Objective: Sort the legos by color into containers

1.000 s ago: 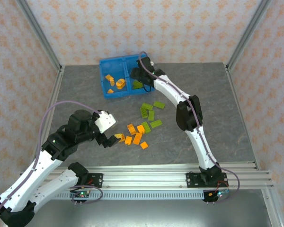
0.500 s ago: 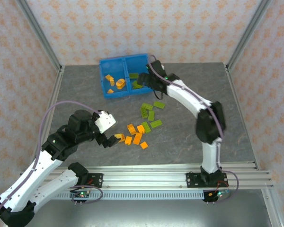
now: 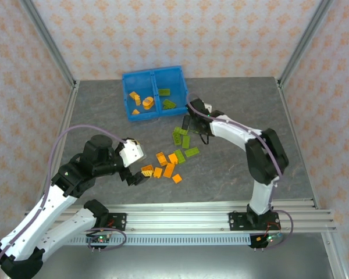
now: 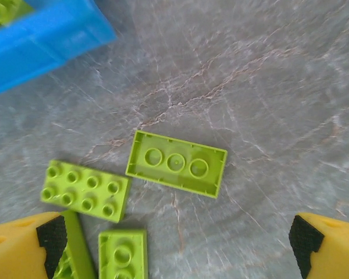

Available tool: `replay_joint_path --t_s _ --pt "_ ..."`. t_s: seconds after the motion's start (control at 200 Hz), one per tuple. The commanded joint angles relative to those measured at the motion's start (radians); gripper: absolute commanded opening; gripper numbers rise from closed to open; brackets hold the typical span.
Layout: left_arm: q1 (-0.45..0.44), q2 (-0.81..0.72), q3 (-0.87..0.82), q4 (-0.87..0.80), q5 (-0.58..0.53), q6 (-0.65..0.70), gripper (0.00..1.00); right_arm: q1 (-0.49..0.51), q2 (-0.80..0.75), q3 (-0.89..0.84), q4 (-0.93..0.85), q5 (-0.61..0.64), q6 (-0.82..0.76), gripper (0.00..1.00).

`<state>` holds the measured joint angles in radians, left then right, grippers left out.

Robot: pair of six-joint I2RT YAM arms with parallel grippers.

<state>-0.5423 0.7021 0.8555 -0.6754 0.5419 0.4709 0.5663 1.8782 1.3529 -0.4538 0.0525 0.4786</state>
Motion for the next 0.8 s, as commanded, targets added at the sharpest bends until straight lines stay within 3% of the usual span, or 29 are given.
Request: replay_joint_path --t_s 0.0,0.28,0.581,0.796 --pt "0.005 -0.006 -0.010 0.007 0.027 0.018 1.00 -0.014 0.069 0.067 -0.012 0.022 0.037 0.99" --pt "0.006 0.004 -0.014 0.011 0.035 0.018 1.00 -0.035 0.219 0.147 -0.006 -0.010 0.044 0.99" --pt "0.005 0.011 -0.012 0.007 0.026 0.022 1.00 -0.035 0.237 0.111 0.011 -0.050 0.080 0.68" --pt "0.005 0.024 -0.009 0.001 0.049 0.025 1.00 -0.036 0.076 0.033 0.046 -0.001 0.063 0.62"
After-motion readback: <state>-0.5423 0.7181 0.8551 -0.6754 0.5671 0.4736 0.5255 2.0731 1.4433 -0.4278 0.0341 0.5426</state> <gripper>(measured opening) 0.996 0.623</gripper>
